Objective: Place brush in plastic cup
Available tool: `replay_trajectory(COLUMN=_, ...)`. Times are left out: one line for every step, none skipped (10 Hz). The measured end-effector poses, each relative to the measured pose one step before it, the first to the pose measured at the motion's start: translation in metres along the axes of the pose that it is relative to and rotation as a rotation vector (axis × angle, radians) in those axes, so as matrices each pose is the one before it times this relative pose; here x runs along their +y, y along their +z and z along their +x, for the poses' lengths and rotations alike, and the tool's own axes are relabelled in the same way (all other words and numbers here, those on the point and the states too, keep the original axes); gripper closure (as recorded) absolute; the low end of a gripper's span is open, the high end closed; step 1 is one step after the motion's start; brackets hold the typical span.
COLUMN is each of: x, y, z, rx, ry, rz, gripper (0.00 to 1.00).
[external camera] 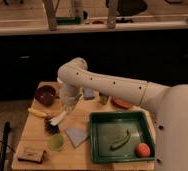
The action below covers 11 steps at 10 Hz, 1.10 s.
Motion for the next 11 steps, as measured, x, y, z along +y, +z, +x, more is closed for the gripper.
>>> replay_trajectory(x=0.00084, y=0.00234, z=-0.01298, rx=-0.00519, ry=-0.02890, rz=-0.00745, gripper=1.00)
replay_trajectory(x=-0.00016, y=0.00487, z=-0.01399, rx=-0.00664, ry=-0.03304, rz=-0.01022, gripper=1.00)
replay_trajectory(x=-0.00127, y=0.00376, z=-0.00736, rx=-0.00366, ry=-0.01888, rz=-0.00618, gripper=1.00)
replay_trajectory(x=-0.00231, y=0.00398, z=-0.00631, rx=-0.00491, ry=-0.01868, rz=-0.00459, gripper=1.00)
replay_trajectory(x=-0.00324, y=0.00605, z=-0.00827, rx=-0.00659, ry=-0.02684, rz=-0.00675, gripper=1.00)
replay_trajectory(x=-0.00239, y=0.00507, z=-0.00692, rx=-0.00440, ry=-0.02195, rz=-0.00339, gripper=1.00)
replay_trajectory(x=-0.00099, y=0.00460, z=-0.00509, rx=-0.00009, ry=-0.01469, rz=-0.00269, gripper=1.00)
replay_trajectory(x=-0.00109, y=0.00507, z=-0.00582, rx=0.00143, ry=-0.01498, rz=-0.00292, gripper=1.00)
replay_trajectory(x=-0.00045, y=0.00423, z=-0.00544, rx=0.00070, ry=-0.01198, rz=0.00062, gripper=1.00)
replay_trajectory(x=0.00004, y=0.00037, z=-0.00046, rx=-0.00002, ry=-0.00085, rz=0.00009, gripper=1.00)
replay_trajectory(x=0.00088, y=0.01310, z=-0.01612, rx=-0.00821, ry=-0.03491, rz=-0.00221, gripper=1.00)
